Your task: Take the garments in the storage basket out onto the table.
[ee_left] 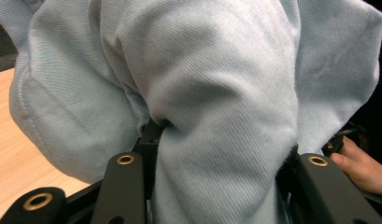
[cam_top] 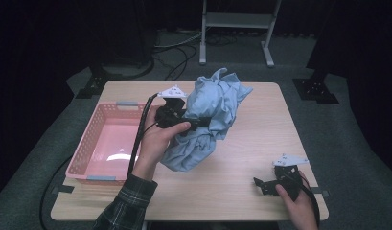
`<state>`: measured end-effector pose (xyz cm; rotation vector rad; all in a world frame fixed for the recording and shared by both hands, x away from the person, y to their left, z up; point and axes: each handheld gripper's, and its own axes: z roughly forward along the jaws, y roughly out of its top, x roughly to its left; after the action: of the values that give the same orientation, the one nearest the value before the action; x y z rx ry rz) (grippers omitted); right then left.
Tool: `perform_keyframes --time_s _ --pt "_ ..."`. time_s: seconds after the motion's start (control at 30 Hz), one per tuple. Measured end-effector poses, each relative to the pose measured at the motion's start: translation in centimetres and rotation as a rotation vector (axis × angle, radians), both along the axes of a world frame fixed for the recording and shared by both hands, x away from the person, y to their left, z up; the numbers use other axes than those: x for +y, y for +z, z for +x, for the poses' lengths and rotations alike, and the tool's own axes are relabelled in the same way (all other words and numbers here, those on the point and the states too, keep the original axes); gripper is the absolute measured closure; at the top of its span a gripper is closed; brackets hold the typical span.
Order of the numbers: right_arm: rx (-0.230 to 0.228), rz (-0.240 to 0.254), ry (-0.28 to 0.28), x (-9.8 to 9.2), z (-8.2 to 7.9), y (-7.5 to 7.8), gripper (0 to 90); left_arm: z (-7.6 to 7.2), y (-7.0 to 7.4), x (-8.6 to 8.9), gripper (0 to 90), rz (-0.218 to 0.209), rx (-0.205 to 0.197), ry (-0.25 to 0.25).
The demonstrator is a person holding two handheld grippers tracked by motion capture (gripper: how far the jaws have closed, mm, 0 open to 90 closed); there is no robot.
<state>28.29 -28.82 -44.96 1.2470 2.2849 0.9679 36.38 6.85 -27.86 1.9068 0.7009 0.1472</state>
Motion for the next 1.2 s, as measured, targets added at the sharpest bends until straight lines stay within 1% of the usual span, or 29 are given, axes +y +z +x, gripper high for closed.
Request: perform_keyframes --time_s 0.17,0.27,0.37,0.5,0.7,0.9,1.2 --pt "0.000 0.000 0.000 0.0 0.0 0.0 0.0 0.2 -0.6 -0.4 53.8 0.018 -0.005 0.007" --pt "0.000 0.000 0.000 0.0 0.0 0.0 0.0 0.1 -1.0 -0.8 53.8 0.013 -0.007 0.007" --pt "0.000 0.000 0.000 0.0 0.0 0.0 0.0 0.2 -1.4 -1.2 53.8 0.032 -0.011 0.008" --pt "0.000 0.000 0.000 0.0 0.0 0.0 0.0 0.3 -1.9 -1.6 53.8 0.038 -0.002 0.003" --pt "0.000 0.000 0.000 0.0 0.0 0.0 0.0 0.4 -2.6 -2.3 53.8 0.048 0.002 -0.006" --pt "0.000 0.000 0.000 0.0 0.0 0.0 0.0 0.4 -3.2 -2.9 53.7 0.050 -0.013 -0.011" --pt "0.000 0.000 0.000 0.0 0.0 0.0 0.0 0.5 -4.4 -4.0 53.6 0.071 -0.005 -0.022"
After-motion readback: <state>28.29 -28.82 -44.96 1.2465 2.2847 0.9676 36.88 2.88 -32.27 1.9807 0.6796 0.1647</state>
